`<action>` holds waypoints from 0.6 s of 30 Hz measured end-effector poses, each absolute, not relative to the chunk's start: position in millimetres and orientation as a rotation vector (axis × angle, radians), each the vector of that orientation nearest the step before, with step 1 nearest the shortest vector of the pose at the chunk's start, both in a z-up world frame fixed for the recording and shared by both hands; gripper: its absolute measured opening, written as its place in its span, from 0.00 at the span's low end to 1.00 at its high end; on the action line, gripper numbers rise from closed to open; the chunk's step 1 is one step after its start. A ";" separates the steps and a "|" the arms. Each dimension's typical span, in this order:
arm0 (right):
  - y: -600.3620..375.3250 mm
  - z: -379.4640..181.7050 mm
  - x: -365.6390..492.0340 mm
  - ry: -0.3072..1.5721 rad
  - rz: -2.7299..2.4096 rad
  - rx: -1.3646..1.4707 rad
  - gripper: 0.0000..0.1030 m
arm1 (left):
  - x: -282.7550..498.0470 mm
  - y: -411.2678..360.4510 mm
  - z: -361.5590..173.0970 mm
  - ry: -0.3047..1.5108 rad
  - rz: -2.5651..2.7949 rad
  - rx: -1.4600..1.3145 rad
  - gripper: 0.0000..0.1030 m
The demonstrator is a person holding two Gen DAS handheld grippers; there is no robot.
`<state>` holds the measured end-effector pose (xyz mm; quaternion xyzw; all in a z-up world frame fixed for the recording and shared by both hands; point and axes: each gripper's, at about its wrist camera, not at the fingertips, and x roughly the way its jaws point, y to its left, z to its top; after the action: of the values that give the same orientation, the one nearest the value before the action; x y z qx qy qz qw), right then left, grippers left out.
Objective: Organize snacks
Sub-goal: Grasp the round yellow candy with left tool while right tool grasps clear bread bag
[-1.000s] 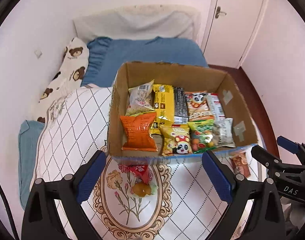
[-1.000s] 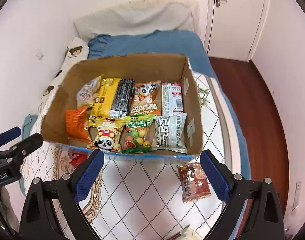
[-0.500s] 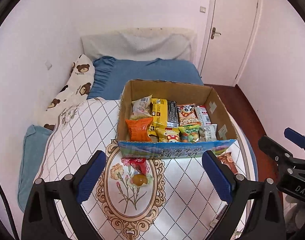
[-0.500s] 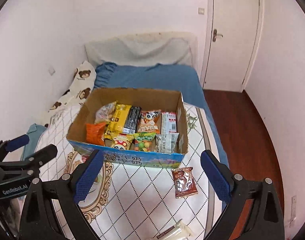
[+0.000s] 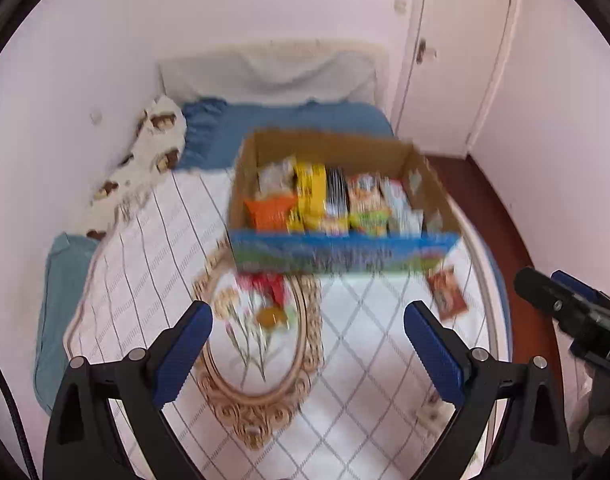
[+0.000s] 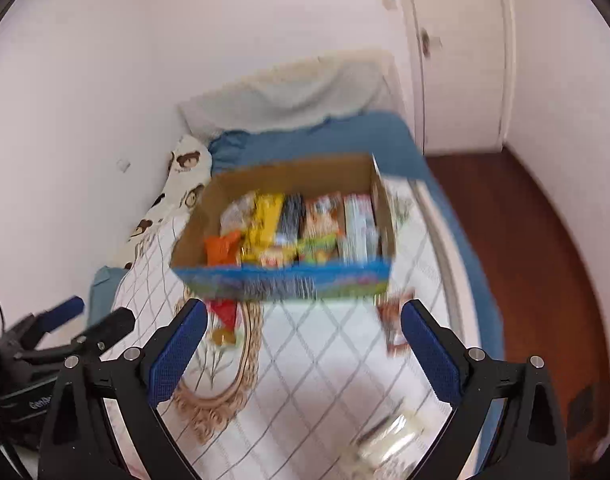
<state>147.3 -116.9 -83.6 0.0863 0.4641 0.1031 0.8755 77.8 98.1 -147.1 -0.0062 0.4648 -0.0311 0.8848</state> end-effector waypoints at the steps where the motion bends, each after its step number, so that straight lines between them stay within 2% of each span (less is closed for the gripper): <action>1: -125.4 -95.8 143.3 1.003 0.207 0.214 0.86 | 75.4 93.2 -159.3 1.000 -0.071 0.002 0.96; 3: -142.2 -120.1 134.8 1.066 0.189 0.276 0.70 | 72.9 83.5 -181.9 1.057 -0.083 0.036 0.96; 11: -205.6 -244.5 88.0 1.349 0.034 0.530 0.69 | 61.6 49.0 -268.3 1.229 -0.114 0.188 0.96; 18: -196.5 -341.5 82.4 1.494 -0.039 0.623 0.70 | 65.5 78.1 -320.9 1.367 -0.037 0.167 0.96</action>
<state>82.4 -196.5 -341.5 0.2785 0.6682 -0.0174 0.6897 65.5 78.1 -320.9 0.0769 0.6307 -0.0170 0.7720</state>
